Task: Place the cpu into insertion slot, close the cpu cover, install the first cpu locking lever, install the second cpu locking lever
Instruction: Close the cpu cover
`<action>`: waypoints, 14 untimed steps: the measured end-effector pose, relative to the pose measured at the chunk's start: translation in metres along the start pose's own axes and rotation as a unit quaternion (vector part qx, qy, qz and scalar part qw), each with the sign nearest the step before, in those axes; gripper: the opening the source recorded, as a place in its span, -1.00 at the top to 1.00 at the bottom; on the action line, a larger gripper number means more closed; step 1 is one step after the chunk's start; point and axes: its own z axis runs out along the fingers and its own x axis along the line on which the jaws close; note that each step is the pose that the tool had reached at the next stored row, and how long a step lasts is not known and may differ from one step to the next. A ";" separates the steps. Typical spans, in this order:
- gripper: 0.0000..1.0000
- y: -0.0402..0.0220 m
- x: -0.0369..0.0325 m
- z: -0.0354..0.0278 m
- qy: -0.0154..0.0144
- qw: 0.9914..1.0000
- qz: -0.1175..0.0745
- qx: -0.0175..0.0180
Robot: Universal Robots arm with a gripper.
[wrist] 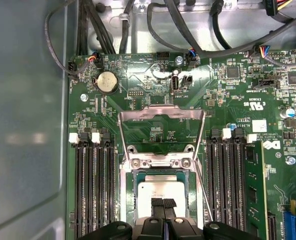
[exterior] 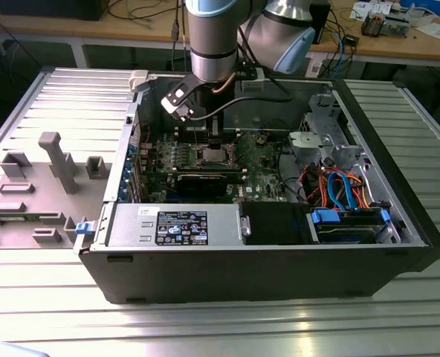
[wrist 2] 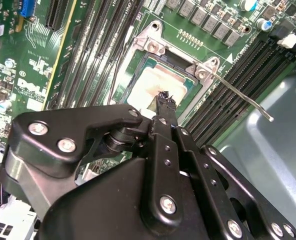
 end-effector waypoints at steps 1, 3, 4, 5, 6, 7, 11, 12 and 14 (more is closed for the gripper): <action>0.79 0.0001 0.0001 -0.0019 0.000 1.000 0.000 0.000; 0.79 0.0006 0.0002 -0.0088 0.000 1.000 0.000 0.000; 0.79 0.0008 0.0002 -0.0114 0.001 1.000 0.000 0.000; 0.79 0.0009 0.0002 -0.0131 0.001 1.000 0.000 0.000; 0.79 0.0010 0.0003 -0.0150 0.001 1.000 0.000 0.000; 0.79 0.0011 0.0003 -0.0150 0.001 1.000 0.000 0.000; 0.79 0.0011 0.0003 -0.0150 0.001 1.000 0.000 0.000; 0.79 0.0014 0.0002 -0.0150 0.001 1.000 0.000 0.000; 0.79 0.0051 0.0003 -0.0147 0.001 1.000 0.000 0.000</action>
